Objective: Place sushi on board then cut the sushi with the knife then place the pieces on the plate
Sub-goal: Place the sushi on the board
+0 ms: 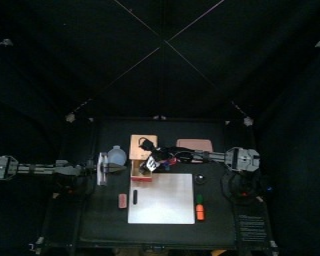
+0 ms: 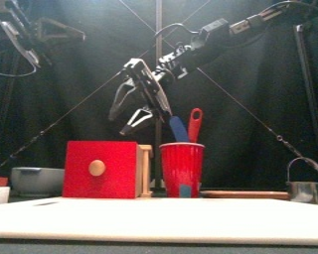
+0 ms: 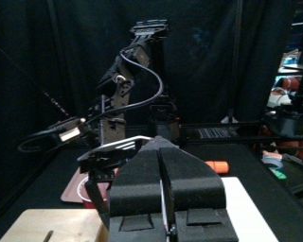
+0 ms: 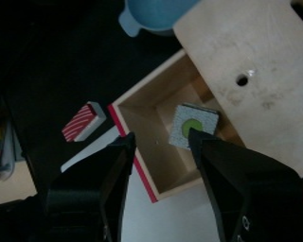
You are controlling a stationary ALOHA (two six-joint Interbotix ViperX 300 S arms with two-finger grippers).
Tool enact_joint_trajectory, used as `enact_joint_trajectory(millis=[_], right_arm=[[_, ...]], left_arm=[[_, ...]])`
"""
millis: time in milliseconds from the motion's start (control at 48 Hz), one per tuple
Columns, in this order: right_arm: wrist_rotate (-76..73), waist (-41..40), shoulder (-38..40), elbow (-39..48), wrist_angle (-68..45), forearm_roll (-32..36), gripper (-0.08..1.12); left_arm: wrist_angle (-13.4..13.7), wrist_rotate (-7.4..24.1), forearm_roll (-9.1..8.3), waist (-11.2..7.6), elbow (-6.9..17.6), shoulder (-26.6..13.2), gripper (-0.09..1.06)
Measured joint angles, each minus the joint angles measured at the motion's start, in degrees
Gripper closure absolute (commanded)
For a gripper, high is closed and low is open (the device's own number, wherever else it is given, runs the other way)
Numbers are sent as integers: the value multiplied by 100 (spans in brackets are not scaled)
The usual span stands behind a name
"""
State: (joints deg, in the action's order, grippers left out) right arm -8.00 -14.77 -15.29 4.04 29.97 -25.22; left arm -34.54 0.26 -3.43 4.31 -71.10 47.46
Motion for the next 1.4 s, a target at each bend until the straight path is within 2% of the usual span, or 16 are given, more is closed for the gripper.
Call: enact_joint_trajectory(millis=[83, 333, 458, 771, 1396], right_arm=[[-527, 0, -62, -132, 343, 422, 19], [-2399, 281, -105, -580, 1441, 2566, 11], [-2848, 475, -299, -853, 1925, 3129, 7], [-2848, 747, -624, -1354, 2083, 3278, 3], [-2971, 686, -923, -1397, 1854, 3252, 4]], left_arm=[[0, 0, 0, 9, 0, 0, 87], [9, 0, 35, 9, -9, 9, 87], [9, 0, 35, 35, 0, 9, 87], [9, -26, 44, 44, 0, 9, 87], [9, -18, 105, 44, -26, 9, 87]])
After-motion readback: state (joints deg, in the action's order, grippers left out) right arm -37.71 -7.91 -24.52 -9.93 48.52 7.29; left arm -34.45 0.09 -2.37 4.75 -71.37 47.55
